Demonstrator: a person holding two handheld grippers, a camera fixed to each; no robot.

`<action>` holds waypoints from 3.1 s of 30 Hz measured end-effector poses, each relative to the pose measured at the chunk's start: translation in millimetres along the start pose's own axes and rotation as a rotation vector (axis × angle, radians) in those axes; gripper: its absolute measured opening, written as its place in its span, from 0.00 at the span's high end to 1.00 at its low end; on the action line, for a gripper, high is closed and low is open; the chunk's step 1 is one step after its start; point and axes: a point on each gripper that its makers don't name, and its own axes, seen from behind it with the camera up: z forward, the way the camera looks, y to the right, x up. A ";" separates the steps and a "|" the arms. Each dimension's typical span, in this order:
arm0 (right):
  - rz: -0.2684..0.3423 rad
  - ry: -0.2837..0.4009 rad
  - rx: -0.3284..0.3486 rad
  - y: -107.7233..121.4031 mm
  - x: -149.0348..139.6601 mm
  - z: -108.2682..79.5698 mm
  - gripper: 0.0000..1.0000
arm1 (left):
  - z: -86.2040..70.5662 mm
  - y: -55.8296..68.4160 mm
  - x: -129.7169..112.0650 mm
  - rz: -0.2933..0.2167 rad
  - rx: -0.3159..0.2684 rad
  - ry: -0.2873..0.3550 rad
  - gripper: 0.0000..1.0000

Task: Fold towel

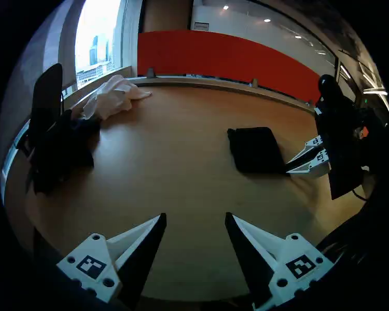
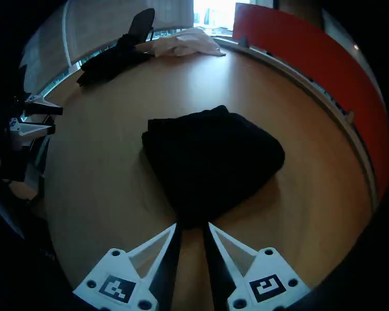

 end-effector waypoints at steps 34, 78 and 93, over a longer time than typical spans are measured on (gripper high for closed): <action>0.061 0.107 -0.056 24.1 37.9 -28.1 0.98 | 12.2 6.5 8.1 0.024 -0.030 -0.010 0.17; 0.150 0.263 -0.287 171.9 69.4 -188.7 0.98 | 20.7 18.5 23.7 0.090 -0.070 -0.004 0.17; 0.266 0.197 -0.422 255.8 -12.8 -241.7 0.98 | 26.6 28.1 32.2 0.123 -0.080 -0.010 0.17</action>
